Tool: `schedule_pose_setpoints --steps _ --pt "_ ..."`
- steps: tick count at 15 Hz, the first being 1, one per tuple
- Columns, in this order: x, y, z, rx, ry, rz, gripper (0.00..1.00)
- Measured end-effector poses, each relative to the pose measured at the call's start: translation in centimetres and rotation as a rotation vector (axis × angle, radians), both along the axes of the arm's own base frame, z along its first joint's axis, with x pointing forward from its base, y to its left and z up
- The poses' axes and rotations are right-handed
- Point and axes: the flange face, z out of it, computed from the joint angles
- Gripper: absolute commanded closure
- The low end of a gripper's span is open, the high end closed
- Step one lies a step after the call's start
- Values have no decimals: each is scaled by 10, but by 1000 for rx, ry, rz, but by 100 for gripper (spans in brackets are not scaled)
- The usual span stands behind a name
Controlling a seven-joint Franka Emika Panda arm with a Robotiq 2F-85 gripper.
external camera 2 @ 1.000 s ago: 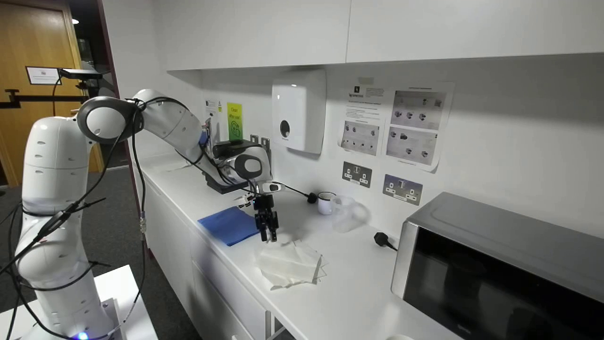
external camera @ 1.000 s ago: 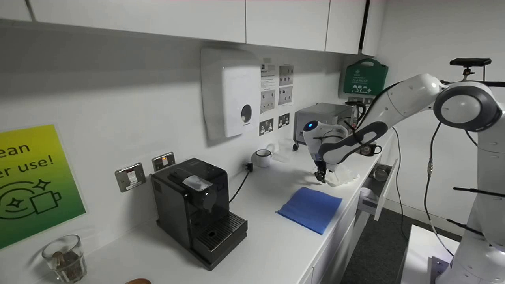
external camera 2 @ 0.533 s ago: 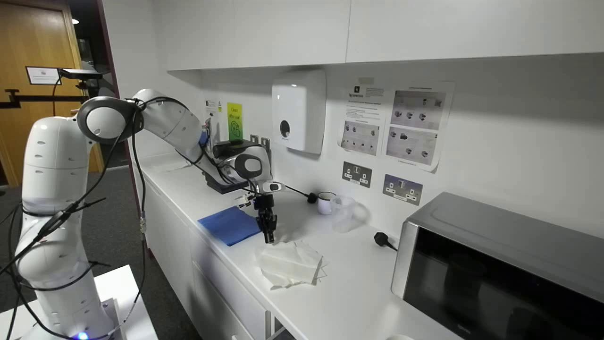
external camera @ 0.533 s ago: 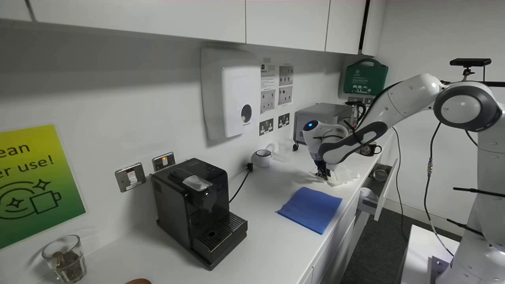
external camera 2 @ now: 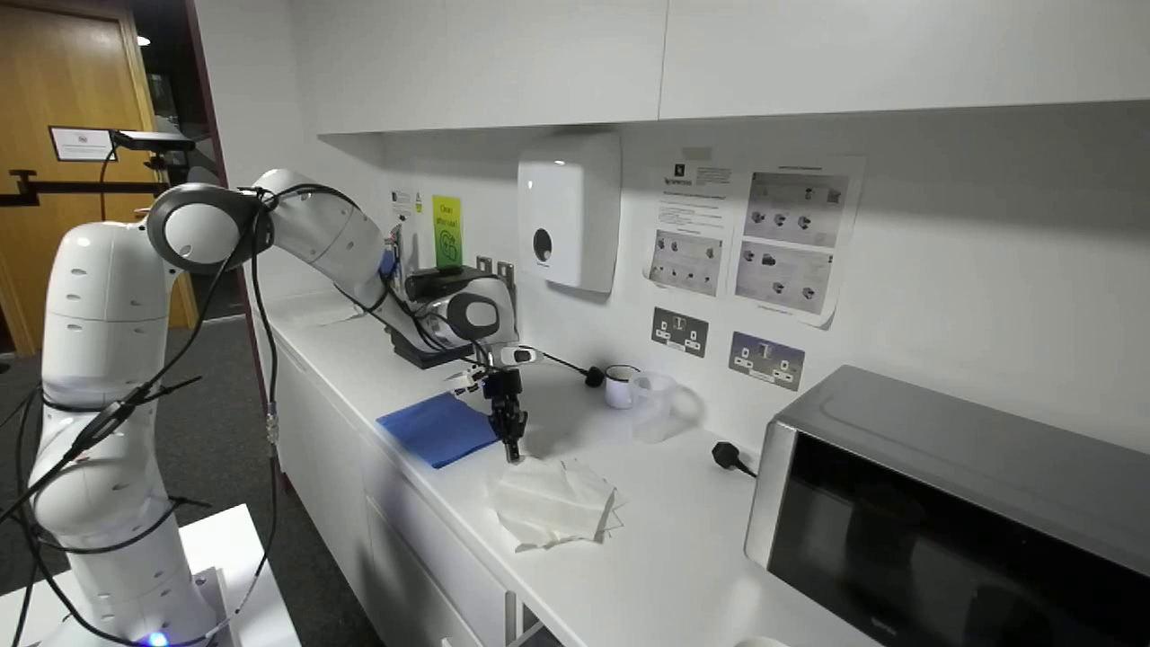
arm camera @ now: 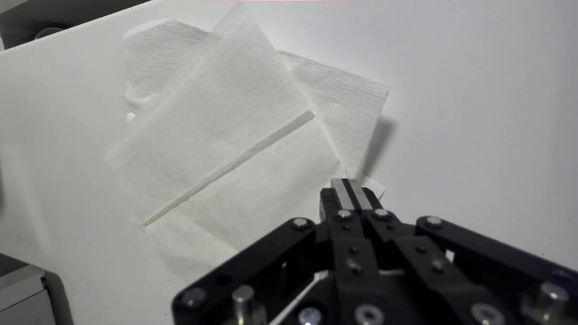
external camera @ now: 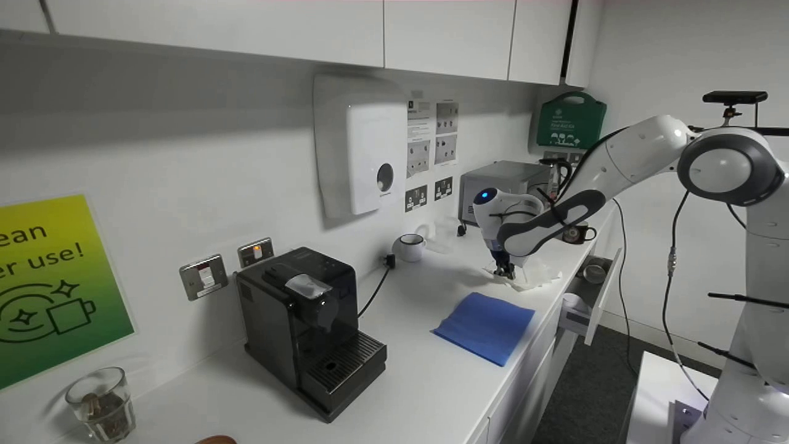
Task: Place the white napkins on the blue placemat
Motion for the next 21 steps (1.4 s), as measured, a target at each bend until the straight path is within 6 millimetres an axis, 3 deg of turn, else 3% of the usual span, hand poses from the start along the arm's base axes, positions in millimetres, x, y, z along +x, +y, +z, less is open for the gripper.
schedule_pose_setpoints --steps 5,11,14,17,21 --pt "0 1 6 23 -13 -16 100" --pt "-7 2 53 32 -94 -28 100" --pt "-13 2 67 30 -121 -40 100" --pt "-24 -1 78 29 -150 -76 100" --pt "-57 -18 108 33 -220 -158 100"
